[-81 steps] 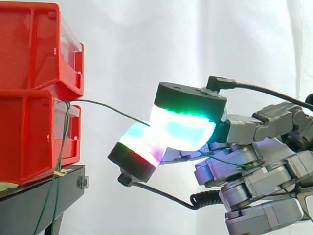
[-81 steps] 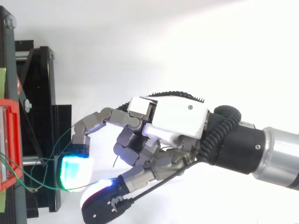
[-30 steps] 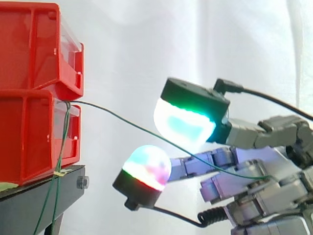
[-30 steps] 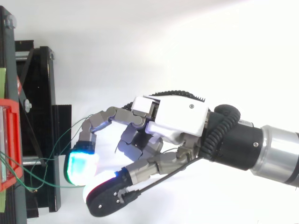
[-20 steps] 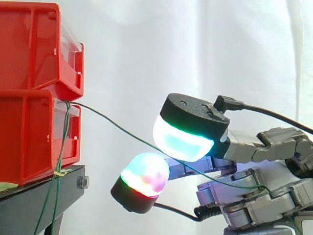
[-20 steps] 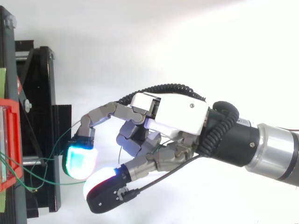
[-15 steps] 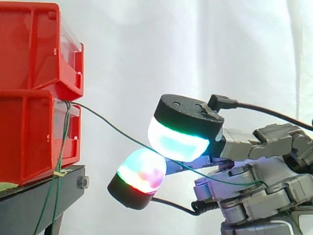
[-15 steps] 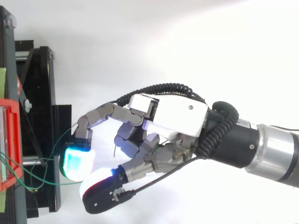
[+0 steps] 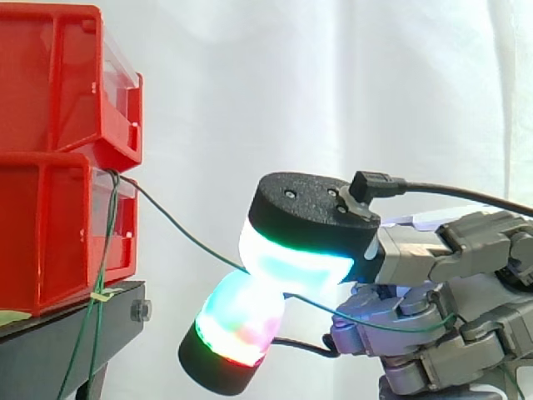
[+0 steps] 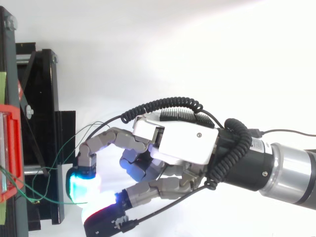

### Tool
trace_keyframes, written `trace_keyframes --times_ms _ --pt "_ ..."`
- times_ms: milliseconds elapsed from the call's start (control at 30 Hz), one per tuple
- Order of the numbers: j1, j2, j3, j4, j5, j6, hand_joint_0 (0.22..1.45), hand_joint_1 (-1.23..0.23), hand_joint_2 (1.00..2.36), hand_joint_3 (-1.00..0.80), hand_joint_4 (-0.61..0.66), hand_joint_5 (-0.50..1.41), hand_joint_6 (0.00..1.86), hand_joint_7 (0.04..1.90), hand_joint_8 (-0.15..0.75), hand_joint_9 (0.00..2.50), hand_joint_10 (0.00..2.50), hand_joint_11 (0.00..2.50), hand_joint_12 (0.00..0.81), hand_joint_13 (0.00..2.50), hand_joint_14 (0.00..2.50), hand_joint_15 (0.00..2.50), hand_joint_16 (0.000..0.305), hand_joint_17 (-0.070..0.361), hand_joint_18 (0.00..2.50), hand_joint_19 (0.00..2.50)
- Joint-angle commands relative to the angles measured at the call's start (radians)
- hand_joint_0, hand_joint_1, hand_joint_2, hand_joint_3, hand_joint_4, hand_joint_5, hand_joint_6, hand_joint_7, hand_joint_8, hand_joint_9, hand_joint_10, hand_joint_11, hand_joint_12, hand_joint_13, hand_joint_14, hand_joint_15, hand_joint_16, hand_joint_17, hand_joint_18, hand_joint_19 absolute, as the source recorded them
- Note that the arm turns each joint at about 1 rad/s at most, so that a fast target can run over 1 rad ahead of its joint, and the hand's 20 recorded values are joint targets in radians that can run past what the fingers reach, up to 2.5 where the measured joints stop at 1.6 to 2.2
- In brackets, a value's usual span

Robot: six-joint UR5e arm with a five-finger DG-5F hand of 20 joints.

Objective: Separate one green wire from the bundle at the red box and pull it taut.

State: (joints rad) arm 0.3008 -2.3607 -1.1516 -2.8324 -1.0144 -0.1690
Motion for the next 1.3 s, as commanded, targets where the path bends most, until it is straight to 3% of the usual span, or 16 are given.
trace_keyframes --times_ms 0,433,800,1100,1267 --pt "0.001 0.000 0.000 0.001 -0.001 -0.044 0.61 -0.64 1.00 -0.50 0.06 -0.17 0.82 1.06 0.228 1.47 2.50 1.86 0.256 1.95 2.50 0.38 0.034 0.075 2.25 1.57" --pt "-0.002 0.000 0.021 -0.005 0.002 -0.029 0.62 -0.67 1.00 -0.48 0.07 -0.17 0.83 1.05 0.226 1.49 2.50 1.85 0.259 1.96 2.50 0.39 0.033 0.075 2.26 1.57" --pt "-0.008 0.001 0.058 -0.079 -0.001 0.088 0.60 -0.70 1.02 -0.29 0.02 -0.17 0.86 1.08 0.211 1.46 2.50 1.91 0.279 1.93 2.50 0.49 0.037 0.082 2.21 1.57" --pt "-0.006 0.001 0.073 -0.133 0.002 0.132 0.62 -0.72 1.01 -0.42 0.02 -0.17 0.86 1.08 0.216 1.44 2.50 1.88 0.277 1.92 2.50 0.51 0.035 0.080 2.18 1.56" --pt "-0.006 0.001 0.075 -0.145 0.003 0.146 0.60 -0.62 1.00 -0.50 0.05 -0.17 0.87 1.11 0.216 1.44 2.50 1.88 0.271 1.92 2.50 0.52 0.036 0.081 2.18 1.57"
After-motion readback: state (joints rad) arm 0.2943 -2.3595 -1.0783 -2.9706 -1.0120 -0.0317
